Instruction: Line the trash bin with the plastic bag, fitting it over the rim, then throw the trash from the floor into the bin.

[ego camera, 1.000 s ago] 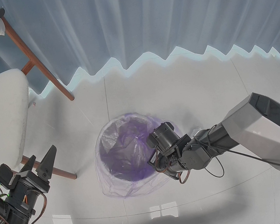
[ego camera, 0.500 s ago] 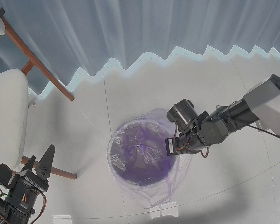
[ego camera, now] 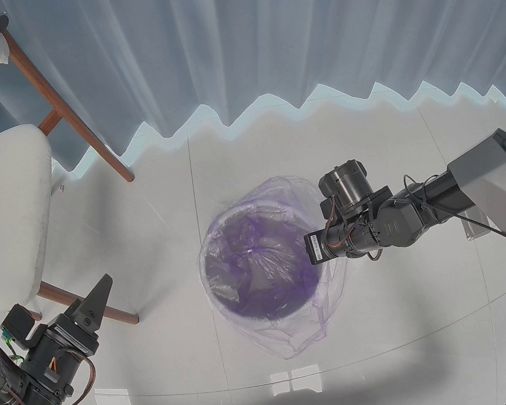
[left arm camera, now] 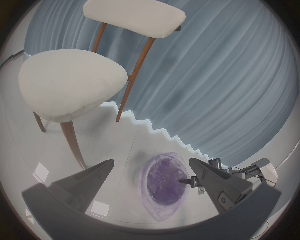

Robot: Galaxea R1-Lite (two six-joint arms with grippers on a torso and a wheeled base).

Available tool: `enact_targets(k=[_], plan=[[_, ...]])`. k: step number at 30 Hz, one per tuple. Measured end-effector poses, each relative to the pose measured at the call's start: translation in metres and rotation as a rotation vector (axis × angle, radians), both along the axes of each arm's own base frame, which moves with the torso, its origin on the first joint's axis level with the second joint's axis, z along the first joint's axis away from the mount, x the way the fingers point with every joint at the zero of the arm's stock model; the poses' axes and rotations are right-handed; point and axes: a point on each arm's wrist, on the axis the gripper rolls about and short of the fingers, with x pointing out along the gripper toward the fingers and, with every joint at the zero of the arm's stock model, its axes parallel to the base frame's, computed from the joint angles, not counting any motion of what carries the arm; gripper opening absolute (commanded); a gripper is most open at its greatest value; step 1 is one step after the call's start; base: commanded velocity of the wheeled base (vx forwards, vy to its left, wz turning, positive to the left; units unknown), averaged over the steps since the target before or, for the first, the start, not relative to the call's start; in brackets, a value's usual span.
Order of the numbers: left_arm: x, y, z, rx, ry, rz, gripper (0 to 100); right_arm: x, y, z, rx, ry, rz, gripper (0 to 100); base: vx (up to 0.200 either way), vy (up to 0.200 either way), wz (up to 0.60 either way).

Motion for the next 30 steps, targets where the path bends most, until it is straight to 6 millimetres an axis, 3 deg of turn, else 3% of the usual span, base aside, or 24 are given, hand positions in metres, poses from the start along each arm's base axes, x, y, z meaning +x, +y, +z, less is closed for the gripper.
enact_targets(k=[9,16,23,30], plan=[[0.002,-0.002,-0.010,0.002,0.089,-0.008,100,0.005,0.005,0.001,0.097,-0.040,0.014,100,0.000,0.000,0.00],[0.007,-0.001,-0.018,0.018,0.138,0.010,100,-0.002,-0.003,0.020,0.141,-0.060,0.063,100,0.000,0.000,0.00],[0.022,0.003,-0.034,0.042,0.221,0.036,100,-0.009,-0.031,0.039,0.169,-0.094,0.006,100,0.000,0.000,0.00],[0.053,-0.006,-0.052,0.038,0.265,-0.085,100,-0.019,-0.067,0.065,0.336,-0.106,-0.164,100,0.000,0.000,0.00]])
